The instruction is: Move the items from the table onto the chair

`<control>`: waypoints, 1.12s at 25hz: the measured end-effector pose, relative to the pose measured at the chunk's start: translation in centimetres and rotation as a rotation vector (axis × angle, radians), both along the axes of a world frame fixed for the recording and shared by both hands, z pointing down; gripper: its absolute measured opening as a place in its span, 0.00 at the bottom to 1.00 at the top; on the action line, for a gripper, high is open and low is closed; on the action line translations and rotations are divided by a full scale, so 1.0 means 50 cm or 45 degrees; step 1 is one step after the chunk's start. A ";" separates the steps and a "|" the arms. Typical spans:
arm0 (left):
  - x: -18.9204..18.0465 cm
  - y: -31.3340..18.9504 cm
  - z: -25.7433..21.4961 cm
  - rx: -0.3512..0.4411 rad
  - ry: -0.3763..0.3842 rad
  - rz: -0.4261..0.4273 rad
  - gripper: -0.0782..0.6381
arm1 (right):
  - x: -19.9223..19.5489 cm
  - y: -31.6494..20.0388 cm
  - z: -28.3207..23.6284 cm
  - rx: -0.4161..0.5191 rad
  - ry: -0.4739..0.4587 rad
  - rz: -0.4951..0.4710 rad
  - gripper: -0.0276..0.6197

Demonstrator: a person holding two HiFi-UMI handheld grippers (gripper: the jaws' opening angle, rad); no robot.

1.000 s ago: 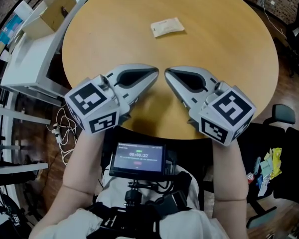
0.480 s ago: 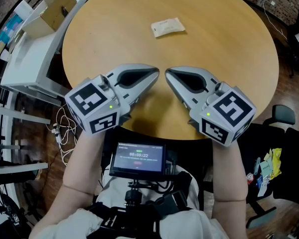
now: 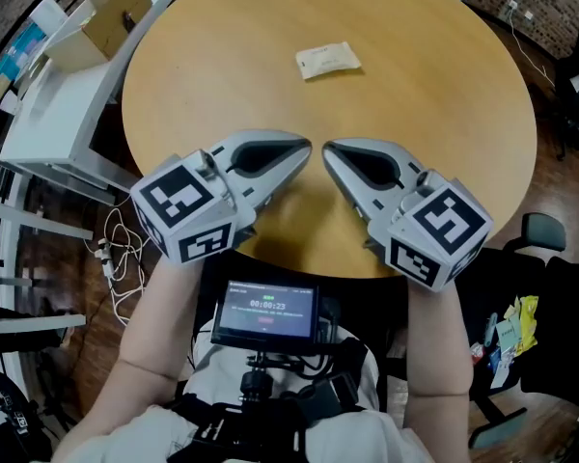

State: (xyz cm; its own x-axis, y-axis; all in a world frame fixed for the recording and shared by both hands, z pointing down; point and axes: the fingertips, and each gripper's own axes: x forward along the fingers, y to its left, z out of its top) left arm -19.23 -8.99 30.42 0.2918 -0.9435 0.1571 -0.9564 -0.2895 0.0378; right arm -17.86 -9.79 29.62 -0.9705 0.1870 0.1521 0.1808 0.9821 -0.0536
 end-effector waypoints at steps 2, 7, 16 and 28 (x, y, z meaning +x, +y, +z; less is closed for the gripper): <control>0.005 -0.002 0.003 0.000 0.000 0.004 0.12 | 0.004 -0.001 0.003 -0.003 0.001 0.001 0.05; 0.012 -0.004 0.006 0.004 -0.003 0.015 0.12 | 0.001 0.006 0.012 0.001 0.038 -0.073 0.06; -0.029 0.027 0.011 -0.004 -0.014 0.015 0.12 | -0.045 -0.094 0.005 0.548 0.258 -0.113 0.32; 0.003 0.040 0.004 -0.028 -0.010 0.147 0.12 | -0.161 -0.271 0.052 0.707 0.632 -0.279 0.38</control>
State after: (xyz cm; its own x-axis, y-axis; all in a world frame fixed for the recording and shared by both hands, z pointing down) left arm -19.10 -6.98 30.61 0.3970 -0.9000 0.1798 -0.9170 -0.3970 0.0380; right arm -25.92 -23.33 32.20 -0.7140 0.1356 0.6869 0.4573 0.8332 0.3109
